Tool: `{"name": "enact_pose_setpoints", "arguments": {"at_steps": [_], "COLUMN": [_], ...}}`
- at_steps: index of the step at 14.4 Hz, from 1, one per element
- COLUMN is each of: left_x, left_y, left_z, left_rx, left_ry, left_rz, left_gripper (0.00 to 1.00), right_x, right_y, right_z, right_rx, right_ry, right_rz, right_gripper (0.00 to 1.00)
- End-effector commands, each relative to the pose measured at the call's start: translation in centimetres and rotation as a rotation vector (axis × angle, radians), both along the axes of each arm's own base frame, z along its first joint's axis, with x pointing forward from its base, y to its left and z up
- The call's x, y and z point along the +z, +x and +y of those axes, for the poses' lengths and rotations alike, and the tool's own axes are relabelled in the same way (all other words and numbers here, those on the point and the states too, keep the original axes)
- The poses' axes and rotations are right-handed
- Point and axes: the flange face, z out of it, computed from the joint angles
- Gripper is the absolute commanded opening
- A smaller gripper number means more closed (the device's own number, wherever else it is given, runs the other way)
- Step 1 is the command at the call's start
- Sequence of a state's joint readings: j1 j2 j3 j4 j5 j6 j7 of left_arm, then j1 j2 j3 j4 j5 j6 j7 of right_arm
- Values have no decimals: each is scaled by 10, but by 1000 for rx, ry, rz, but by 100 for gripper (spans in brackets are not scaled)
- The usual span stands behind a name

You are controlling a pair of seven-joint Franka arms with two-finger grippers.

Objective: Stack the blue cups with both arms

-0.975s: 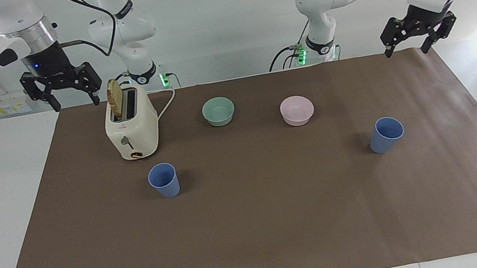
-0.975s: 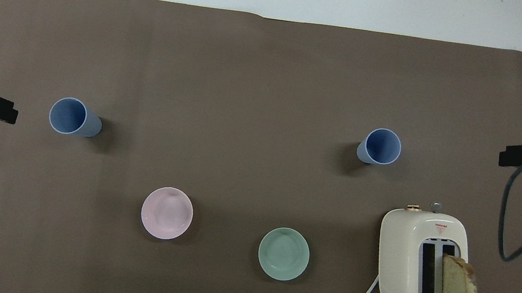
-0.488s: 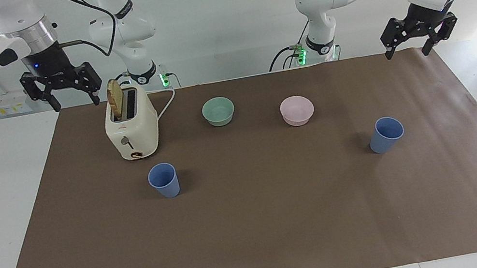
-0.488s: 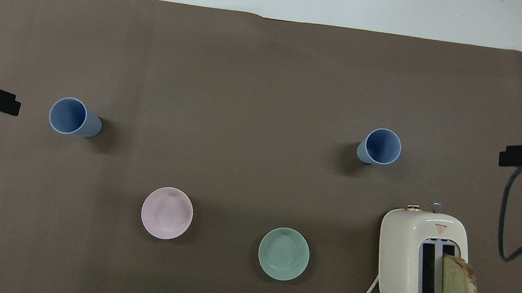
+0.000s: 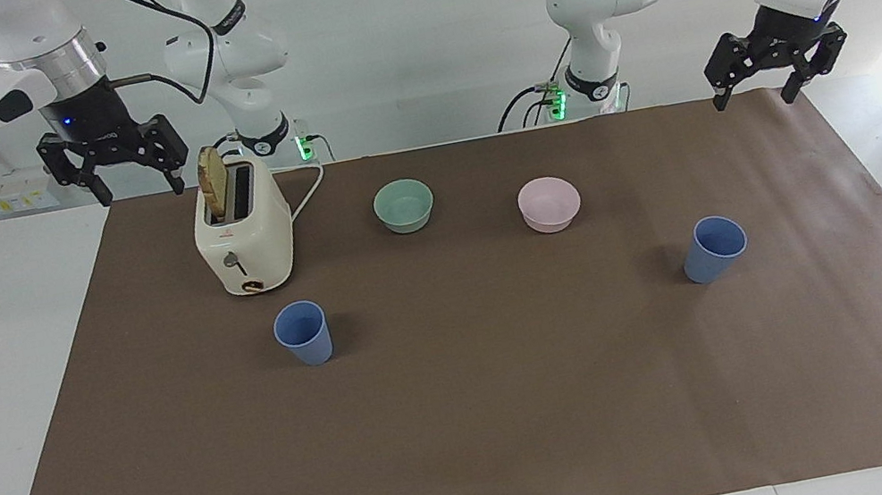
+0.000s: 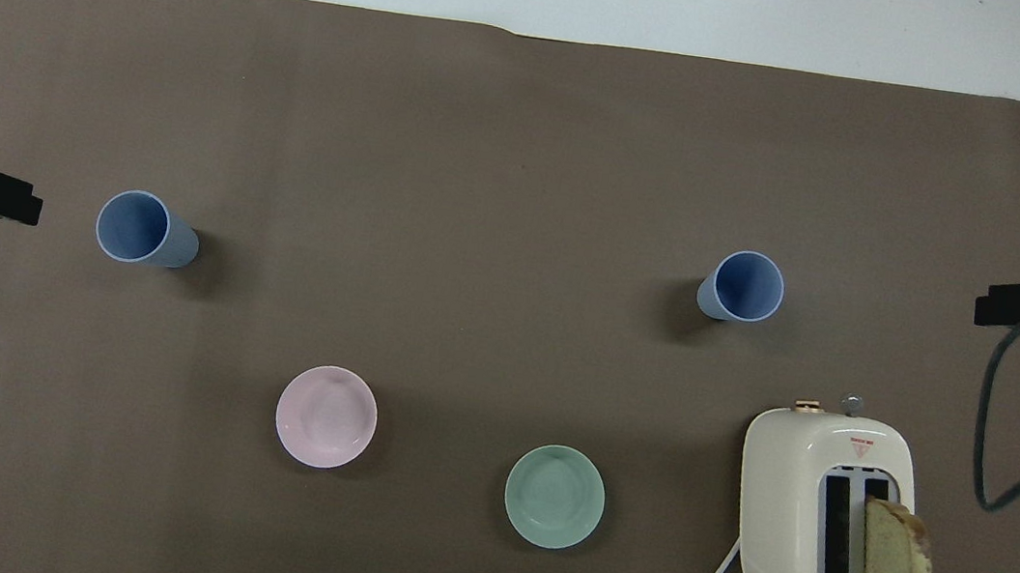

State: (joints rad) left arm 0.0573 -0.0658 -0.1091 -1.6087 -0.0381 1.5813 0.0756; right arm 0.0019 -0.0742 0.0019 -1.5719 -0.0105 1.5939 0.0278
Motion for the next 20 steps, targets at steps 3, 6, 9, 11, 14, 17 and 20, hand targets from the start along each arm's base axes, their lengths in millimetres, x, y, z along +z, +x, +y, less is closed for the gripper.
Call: {"name": "enact_pose_setpoints", "arguments": {"at_steps": [3, 6, 9, 11, 14, 17, 20], "left_x": [-71, -111, -156, -193, -239, -267, -273], "left_y": [25, 41, 58, 59, 52, 50, 50], "left_z": [18, 32, 58, 58, 58, 55, 54], "left_rx": [41, 70, 109, 116, 123, 121, 130], "left_ry": [-16, -20, -26, -28, -28, -29, -30], "left_rz": [-38, -29, -5, 21, 15, 29, 36], "left_gripper": [100, 100, 100, 100, 100, 100, 59], "right_x": [-1, -1, -1, -1, -1, 0, -1], "right_y": [-5, -5, -5, -5, -5, -5, -5], "right_z": [-2, -2, -2, -3, -3, -3, -3], "right_rx": [11, 11, 11, 9, 9, 9, 9], "right_ry": [7, 7, 7, 7, 7, 7, 7], "right_rz": [0, 0, 0, 0, 0, 0, 0], "right_gripper": [100, 100, 100, 100, 100, 100, 100]}}
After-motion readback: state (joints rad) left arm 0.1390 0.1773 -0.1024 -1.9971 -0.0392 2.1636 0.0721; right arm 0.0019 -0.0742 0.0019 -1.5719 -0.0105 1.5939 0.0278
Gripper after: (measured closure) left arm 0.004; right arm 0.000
